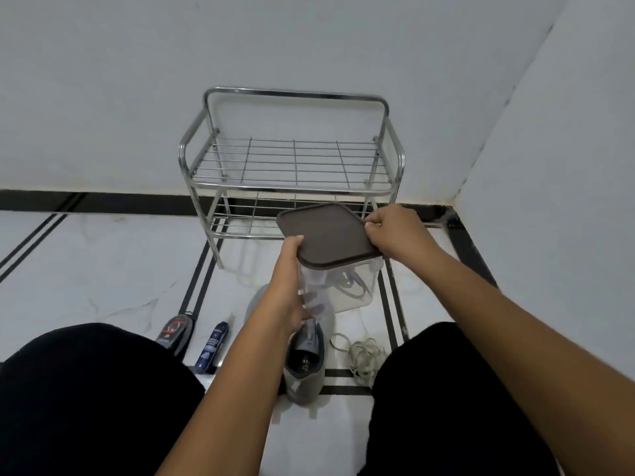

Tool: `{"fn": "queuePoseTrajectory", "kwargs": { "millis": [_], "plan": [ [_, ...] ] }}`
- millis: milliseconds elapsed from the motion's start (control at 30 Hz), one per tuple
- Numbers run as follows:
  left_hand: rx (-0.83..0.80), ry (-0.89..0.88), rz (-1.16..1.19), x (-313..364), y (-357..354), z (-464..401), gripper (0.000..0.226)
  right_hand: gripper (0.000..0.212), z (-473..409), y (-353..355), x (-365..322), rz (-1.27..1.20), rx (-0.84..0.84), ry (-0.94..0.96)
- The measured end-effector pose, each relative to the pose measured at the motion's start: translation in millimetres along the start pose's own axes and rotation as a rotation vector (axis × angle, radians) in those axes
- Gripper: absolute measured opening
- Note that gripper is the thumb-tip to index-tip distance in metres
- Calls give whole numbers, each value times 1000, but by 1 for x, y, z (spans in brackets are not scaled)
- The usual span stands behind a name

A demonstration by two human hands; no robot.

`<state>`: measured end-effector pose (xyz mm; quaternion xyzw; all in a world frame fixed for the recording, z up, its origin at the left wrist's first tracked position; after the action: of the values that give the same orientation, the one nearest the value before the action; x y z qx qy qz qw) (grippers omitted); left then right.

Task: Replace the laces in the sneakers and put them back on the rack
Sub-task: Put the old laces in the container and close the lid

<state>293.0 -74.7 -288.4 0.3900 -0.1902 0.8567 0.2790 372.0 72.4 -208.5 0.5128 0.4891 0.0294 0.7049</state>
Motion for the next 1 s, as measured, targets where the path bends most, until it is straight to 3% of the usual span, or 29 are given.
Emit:
{"fn": "queuePoseTrajectory", "kwargs": {
  "millis": [133, 233, 367, 500, 633, 700, 767, 833, 900, 1000],
  "plan": [
    [-21, 16, -42, -3, 25, 10, 55, 22, 11, -30, -12, 50, 42, -80],
    [-121, 3, -41, -13, 34, 17, 41, 21, 24, -45, -9, 3, 123, -118],
    [-63, 66, 30, -29, 31, 21, 29, 28, 47, -56, 9, -157, 163, -125],
    [-78, 133, 124, -40, 29, 21, 39, 24, 58, -71, 33, -493, 68, -213],
    [-64, 84, 180, -43, 32, 14, 45, 26, 54, -75, 37, -771, -5, -269],
    [-68, 8, 207, -41, 34, 13, 41, 31, 59, -75, 38, -959, -161, -403],
    [-66, -78, 239, -39, 35, 12, 38, 53, 68, -78, 40, -1070, -392, -575],
    [-48, -150, 249, -39, 38, 9, 49, 64, 71, -82, 42, -1155, -543, -609],
    [-20, -177, 238, -39, 39, 9, 58, 55, 70, -87, 40, -1215, -549, -555],
    [24, -203, 208, -37, 43, 7, 60, 52, 68, -100, 36, -1215, -413, -483]
  ]
}}
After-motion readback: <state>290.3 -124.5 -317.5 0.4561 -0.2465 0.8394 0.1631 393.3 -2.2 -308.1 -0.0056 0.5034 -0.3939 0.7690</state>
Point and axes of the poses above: each hand's wrist, its own z-axis away from the middle knuckle, its own y-axis out of the back of the hand, x = y × z, the point moved 2 cm from there along -z, towards the middle knuckle, and after that the axes turned 13 degrees about -z, right-handed, at the moved point
